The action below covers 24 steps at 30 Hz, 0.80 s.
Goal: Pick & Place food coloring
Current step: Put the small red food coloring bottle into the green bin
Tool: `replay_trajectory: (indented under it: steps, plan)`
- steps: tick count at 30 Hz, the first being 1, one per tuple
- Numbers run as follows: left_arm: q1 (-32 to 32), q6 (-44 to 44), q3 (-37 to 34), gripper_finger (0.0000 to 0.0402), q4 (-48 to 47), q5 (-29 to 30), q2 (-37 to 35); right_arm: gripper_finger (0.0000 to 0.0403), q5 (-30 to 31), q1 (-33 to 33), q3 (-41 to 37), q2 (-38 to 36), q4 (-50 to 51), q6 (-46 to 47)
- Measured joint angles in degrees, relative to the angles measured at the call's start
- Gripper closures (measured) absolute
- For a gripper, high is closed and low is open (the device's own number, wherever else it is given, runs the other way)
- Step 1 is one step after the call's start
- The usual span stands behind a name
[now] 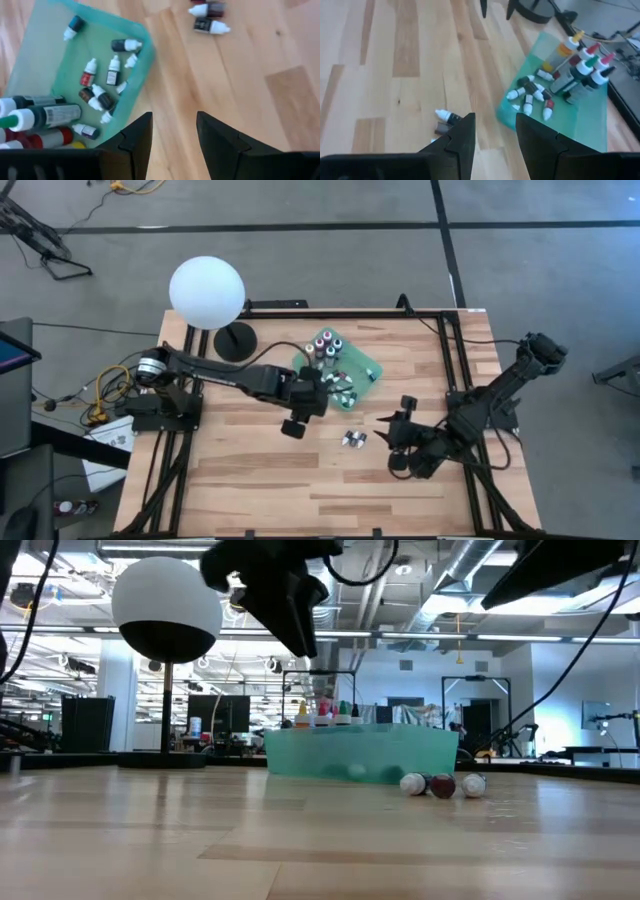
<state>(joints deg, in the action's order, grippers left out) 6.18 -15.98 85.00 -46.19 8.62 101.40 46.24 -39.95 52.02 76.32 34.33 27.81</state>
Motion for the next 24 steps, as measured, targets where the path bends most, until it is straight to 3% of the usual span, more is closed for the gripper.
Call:
replay_trajectory:
  steps: [4, 8, 16, 24]
  plan:
    - [2.16, 1.9, -4.36, 0.0253, 0.65, -0.08, -3.72, 0.0269, -2.97, 1.53, 0.1, 1.36, -3.52, -4.58]
    - [4.02, 6.29, -13.49, 0.0253, 5.08, 1.31, -11.12, 0.0271, -4.86, 2.58, 0.07, 2.87, -5.04, -7.78]
    - [9.67, 14.92, -35.9, 0.0253, 24.62, 8.6, -30.81, 0.0275, -18.17, 7.25, -0.04, 4.9, -9.76, -15.73]
    - [17.1, 18.77, -50.55, 0.0253, 41.51, 15.82, -43.61, 0.0276, -29.56, 13.06, 0.11, 11.47, -14.08, -23.23]
